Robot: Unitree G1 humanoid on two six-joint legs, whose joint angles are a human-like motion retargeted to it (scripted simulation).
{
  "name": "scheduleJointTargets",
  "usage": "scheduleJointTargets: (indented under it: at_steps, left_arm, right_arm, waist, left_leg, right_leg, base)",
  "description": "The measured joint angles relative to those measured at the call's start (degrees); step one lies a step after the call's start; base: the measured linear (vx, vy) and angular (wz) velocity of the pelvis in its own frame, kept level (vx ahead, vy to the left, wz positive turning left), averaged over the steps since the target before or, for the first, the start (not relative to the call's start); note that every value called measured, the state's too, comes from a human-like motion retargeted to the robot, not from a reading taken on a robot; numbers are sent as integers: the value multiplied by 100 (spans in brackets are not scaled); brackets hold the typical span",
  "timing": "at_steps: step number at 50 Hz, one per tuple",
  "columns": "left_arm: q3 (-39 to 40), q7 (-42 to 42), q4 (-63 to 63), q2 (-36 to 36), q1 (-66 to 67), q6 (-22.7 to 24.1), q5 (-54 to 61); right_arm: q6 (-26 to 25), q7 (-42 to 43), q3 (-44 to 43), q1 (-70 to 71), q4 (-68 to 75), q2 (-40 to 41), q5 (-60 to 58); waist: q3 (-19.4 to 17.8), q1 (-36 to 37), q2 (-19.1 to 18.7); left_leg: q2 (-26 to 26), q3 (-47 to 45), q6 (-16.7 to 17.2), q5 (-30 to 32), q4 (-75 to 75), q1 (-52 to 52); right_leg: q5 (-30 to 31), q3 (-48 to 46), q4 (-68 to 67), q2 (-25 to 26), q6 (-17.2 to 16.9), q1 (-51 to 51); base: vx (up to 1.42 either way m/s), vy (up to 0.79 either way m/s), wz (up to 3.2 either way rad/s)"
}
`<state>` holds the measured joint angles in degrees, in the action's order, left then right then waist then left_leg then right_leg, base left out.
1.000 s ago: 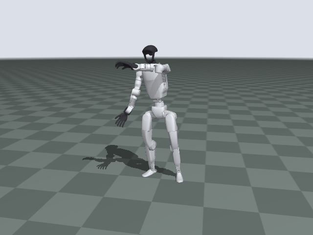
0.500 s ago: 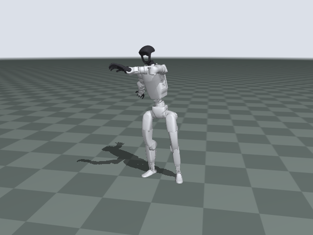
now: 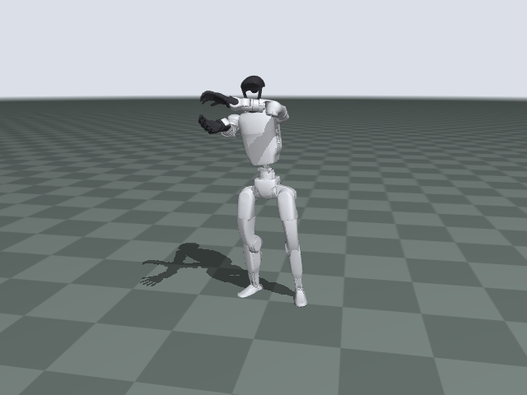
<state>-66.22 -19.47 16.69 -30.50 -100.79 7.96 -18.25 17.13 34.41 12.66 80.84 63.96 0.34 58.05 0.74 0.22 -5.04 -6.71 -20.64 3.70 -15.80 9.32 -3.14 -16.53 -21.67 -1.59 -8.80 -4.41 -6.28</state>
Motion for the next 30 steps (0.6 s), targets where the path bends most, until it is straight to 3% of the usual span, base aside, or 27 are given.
scheduleJointTargets:
  at_steps: [4, 13, 15, 17, 22, 27, 30]
  left_arm:
    - [126, -148, -319, -204, -3, 22, 360]
    - [182, -116, -271, -489, 70, 5, 342]
    - [162, 137, -144, -507, 132, -7, 68]
    - [215, -62, -76, -505, 194, 7, 151]
    - [325, -97, 15, -564, 470, 69, -85]
    - [321, -186, -155, -841, 699, 135, -339]
    - [147, -124, -250, -1120, 720, 241, -468]
  right_arm:
    - [456, 288, -195, 584, -284, 107, 606]
    - [499, 48, -326, 76, -228, 109, 793]
    - [4, -357, -21, -392, 89, -2, 116]
    - [324, -121, -318, -968, 14, 42, 756]
    - [39, -361, -311, -3008, 312, -288, 379]
    - [-493, -712, -300, -5214, 1448, -1243, -66]
    - [-669, -1055, -773, -6498, 2141, -2043, -110]
  waist:
    - [31, 31, 45]
    - [12, 15, 59]
    - [3, -33, 66]
    - [-48, -89, 29]
    - [-213, -326, 25]
    - [-438, -627, 1]
    - [-552, -847, 1]
  left_leg:
    - [11, 161, 38, 6, 55, 53]
    - [29, 175, 38, -21, 103, 34]
    - [31, 125, 22, -36, 99, 7]
    - [27, 76, 22, -38, 91, -7]
    - [22, -84, 27, -50, 43, -73]
    - [-7, -271, 85, -57, -29, -137]
    - [-28, -391, 144, -55, -76, -165]
  right_leg:
    - [-13, -169, 29, -6, 41, -91]
    - [-11, -193, 38, -29, 52, -147]
    - [-11, -143, 24, -37, 48, -135]
    - [-3, -98, 33, -33, 45, -119]
    - [9, 58, 6, -32, 40, -51]
    - [25, 251, -25, 2, 45, 51]
    - [38, 376, -38, 31, 33, 128]
  base:
    - [3, 0, 37]
    - [0, 0, 3]
    - [-1, 2, -21]
    - [-2, 2, -22]
    - [-2, 2, -27]
    - [-1, 2, -34]
    - [1, 1, -38]
